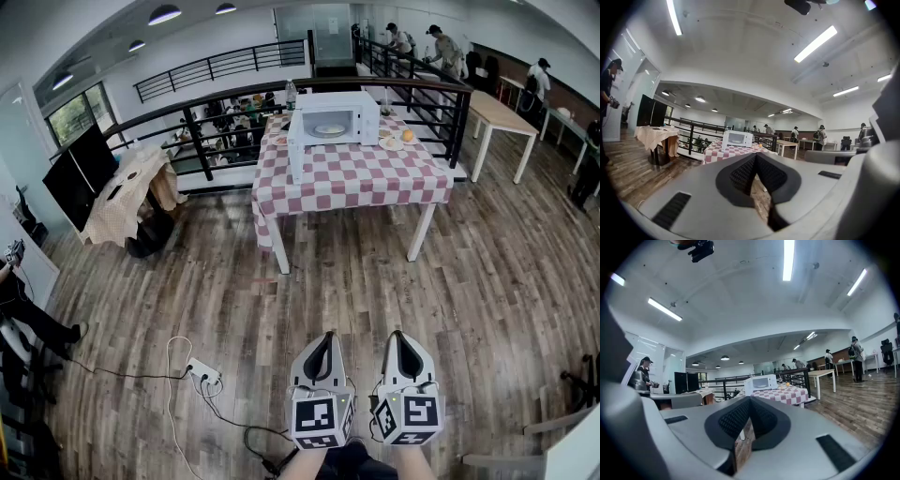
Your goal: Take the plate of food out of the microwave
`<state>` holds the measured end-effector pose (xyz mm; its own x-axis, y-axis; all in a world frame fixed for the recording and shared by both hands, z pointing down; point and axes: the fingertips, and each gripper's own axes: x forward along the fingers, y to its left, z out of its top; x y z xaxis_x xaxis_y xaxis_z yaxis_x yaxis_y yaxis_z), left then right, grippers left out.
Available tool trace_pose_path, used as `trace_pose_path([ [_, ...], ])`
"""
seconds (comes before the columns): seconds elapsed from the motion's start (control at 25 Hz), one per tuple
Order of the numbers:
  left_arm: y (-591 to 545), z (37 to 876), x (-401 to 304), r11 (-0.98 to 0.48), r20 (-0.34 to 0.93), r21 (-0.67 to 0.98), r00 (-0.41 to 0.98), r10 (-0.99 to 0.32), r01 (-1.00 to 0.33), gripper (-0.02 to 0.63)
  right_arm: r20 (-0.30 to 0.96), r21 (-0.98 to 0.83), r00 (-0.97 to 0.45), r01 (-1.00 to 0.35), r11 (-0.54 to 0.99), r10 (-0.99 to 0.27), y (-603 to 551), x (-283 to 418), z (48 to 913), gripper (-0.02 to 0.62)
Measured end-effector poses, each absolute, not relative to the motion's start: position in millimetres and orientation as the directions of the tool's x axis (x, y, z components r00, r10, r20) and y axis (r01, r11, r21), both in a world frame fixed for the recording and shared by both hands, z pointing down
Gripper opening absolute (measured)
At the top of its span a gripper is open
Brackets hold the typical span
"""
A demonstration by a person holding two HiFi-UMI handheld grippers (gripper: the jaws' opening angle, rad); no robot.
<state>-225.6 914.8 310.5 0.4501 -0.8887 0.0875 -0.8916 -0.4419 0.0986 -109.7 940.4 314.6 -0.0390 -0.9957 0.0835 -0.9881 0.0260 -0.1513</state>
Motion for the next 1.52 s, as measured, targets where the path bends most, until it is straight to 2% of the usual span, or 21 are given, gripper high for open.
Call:
trace_pose_path([
  [0.56, 897.0, 310.9, -213.6, -0.436, 0.091, 0.087, 0.443, -0.892, -0.896, 0.009, 0.087, -0.161, -0.048, -0.986, 0.033, -0.995, 922.2, -98.6, 316.1, -0.009],
  [1.12, 869.7, 321.7, -183.6, -0.388, 0.087, 0.087, 0.395, -0.914, -0.917, 0.009, 0.072, -0.162, -0.127, -0.98, 0.114, -0.989, 886.3, -73.9, 325.3, -0.009],
  [1.52, 821.6, 334.2, -183.7, -0.356, 0.125, 0.111, 0.368, -0.921, -0.928, 0.009, 0.094, -0.167, -0.143, -0.978, 0.126, -0.985, 840.0, -70.5, 334.0, -0.009],
])
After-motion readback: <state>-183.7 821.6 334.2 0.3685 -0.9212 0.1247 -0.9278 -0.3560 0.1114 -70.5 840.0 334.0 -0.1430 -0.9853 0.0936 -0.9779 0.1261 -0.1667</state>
